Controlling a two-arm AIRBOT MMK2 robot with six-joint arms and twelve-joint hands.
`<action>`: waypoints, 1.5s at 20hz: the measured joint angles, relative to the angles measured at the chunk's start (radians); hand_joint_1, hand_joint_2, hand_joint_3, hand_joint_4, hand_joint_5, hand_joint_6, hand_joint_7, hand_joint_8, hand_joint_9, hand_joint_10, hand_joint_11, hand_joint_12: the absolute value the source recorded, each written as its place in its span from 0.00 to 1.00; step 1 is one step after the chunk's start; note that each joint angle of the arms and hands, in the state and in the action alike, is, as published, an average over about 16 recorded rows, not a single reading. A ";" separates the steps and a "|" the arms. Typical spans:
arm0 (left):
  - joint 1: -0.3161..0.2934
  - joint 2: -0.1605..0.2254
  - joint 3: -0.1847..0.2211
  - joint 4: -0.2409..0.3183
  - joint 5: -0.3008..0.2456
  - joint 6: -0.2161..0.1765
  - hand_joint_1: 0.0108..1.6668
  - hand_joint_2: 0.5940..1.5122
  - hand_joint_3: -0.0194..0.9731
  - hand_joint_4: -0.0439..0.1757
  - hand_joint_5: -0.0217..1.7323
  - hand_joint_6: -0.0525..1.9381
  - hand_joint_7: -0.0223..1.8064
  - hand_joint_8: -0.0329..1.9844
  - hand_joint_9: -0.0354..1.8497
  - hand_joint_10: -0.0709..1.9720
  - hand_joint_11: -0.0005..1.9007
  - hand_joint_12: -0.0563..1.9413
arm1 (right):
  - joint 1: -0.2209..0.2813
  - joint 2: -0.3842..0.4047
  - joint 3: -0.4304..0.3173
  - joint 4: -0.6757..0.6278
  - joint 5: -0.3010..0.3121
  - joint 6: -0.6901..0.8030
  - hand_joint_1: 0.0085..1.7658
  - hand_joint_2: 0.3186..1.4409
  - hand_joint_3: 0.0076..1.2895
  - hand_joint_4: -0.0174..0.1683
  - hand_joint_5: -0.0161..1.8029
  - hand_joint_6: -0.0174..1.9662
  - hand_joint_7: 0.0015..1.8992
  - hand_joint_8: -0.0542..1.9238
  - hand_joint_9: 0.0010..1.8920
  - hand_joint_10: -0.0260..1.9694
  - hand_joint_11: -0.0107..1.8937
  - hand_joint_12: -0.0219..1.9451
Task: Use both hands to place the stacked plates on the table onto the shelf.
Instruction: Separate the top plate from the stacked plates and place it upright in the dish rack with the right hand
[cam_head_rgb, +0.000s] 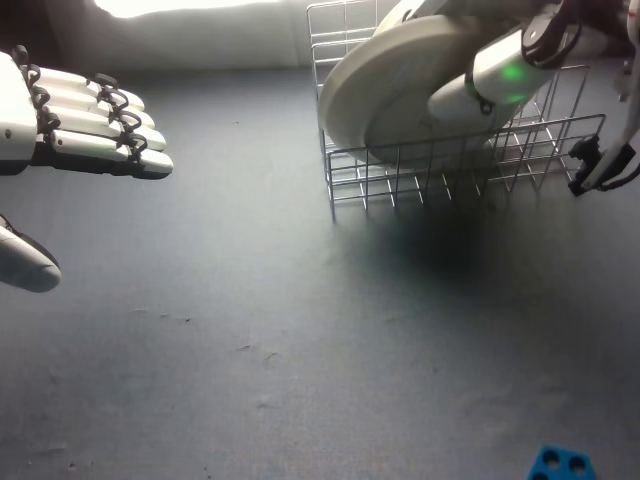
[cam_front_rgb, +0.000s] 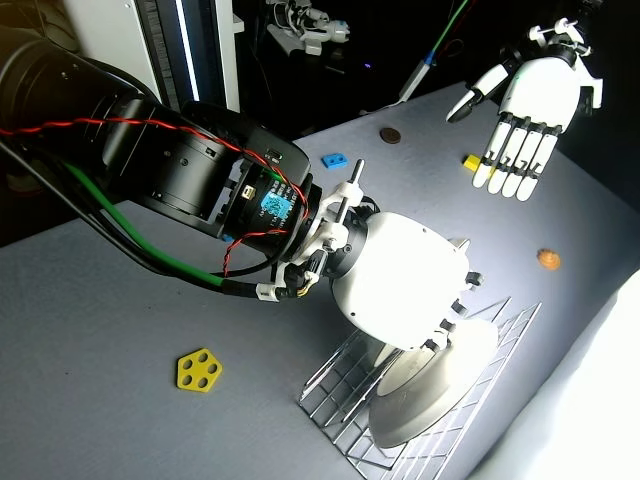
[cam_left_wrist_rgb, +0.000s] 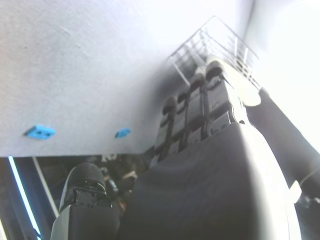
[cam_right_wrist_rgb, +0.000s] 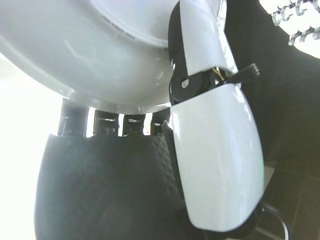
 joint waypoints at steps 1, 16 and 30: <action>0.000 0.000 0.000 0.000 0.000 0.000 0.01 0.57 0.02 0.20 0.03 0.03 0.03 0.01 0.03 0.04 0.01 0.03 | -0.003 -0.001 0.000 -0.001 0.001 0.000 0.75 0.66 0.00 0.09 0.46 0.58 0.47 0.54 0.41 0.54 0.32 0.71; 0.000 0.000 0.000 0.000 0.000 0.000 0.01 0.57 0.02 0.20 0.03 0.03 0.03 0.01 0.03 0.04 0.01 0.03 | -0.021 -0.007 0.000 -0.008 -0.007 0.000 0.67 0.72 0.00 0.10 0.40 0.53 0.41 0.39 0.36 0.37 0.24 0.76; 0.000 0.000 0.000 0.000 -0.002 0.000 0.01 0.57 0.02 0.20 0.03 0.03 0.04 0.01 0.04 0.04 0.01 0.03 | 0.016 0.000 0.000 -0.007 -0.012 0.003 0.61 0.68 0.00 0.07 0.38 0.11 0.41 0.09 0.28 0.33 0.15 0.76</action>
